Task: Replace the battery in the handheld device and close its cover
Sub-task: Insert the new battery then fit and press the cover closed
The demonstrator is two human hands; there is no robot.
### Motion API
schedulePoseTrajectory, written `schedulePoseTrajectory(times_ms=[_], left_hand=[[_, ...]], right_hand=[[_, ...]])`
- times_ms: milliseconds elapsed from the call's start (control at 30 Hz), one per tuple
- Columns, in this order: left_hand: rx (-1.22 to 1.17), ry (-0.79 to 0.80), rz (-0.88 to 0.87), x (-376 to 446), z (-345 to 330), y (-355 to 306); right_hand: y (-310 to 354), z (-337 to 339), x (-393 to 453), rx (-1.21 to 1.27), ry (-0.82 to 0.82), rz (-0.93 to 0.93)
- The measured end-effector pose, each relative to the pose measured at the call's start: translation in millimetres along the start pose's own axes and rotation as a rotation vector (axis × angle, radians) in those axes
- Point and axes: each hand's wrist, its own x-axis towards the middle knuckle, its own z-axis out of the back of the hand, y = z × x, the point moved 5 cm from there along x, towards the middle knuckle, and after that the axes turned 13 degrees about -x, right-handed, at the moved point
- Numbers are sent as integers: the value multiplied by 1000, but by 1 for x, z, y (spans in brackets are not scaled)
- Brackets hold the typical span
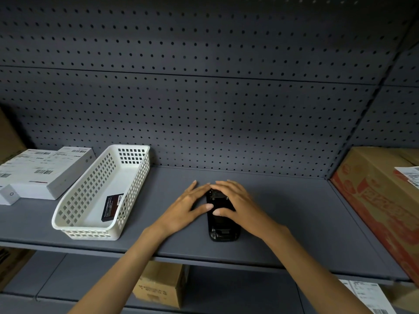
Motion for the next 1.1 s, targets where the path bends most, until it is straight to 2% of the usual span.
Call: schedulePoseTrajectory(times_ms=[300,600,833,1100], left_hand=[[-39,-36,-17,7,9,8],[-93,-114,-22,11,13,9],[-142,-126,-5,9,12,6],[-109,-130,29,8,11,8]], right_hand=[[-2,1,1,-63,58,-34],[-1,0,0,-95,-35,9],[-6,4,9,34,-91,-43],[-11,6,19,99,-56,-65]])
